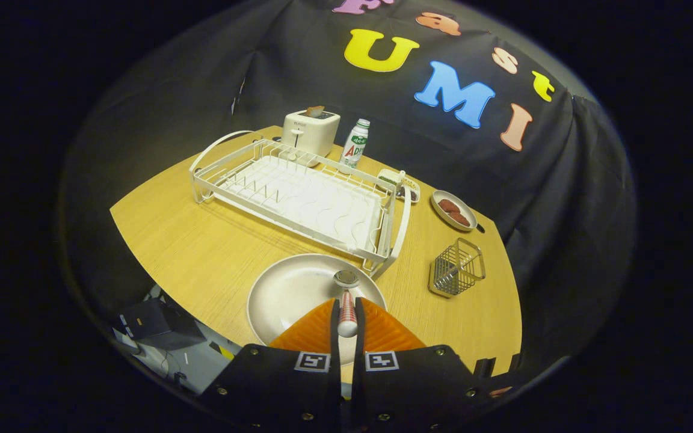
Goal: Take the plate from the dish rack, then take the spoon from the basket and place it into the plate.
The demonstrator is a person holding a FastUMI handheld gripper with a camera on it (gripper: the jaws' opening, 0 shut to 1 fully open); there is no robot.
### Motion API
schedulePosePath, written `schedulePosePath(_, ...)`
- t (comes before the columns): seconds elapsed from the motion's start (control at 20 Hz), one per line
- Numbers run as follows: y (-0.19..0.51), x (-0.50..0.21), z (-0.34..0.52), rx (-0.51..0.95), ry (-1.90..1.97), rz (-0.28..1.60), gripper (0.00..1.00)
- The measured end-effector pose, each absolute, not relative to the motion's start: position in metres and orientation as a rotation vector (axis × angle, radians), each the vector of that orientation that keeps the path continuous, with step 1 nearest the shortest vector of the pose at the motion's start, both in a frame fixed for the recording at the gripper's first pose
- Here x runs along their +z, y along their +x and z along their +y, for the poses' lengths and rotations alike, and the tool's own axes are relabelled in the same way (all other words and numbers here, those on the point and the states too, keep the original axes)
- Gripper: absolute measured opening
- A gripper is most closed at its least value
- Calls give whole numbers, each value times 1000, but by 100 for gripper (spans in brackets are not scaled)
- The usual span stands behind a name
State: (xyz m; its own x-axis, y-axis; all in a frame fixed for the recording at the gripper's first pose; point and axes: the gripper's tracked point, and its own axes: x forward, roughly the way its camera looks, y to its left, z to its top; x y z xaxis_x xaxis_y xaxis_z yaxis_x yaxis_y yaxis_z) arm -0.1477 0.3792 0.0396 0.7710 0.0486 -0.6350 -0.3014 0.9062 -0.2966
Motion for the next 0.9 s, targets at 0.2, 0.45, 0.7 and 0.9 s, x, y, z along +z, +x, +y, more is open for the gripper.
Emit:
schedulePosePath(0.2, -141, 29, 375, 201, -387, 702, 7)
schedulePosePath(0.45, -142, 24, 374, 203, -371, 720, 14)
schedulePosePath(0.7, -144, 25, 386, 237, -380, 713, 14)
schedulePosePath(0.9, -147, 26, 393, 268, -394, 704, 29)
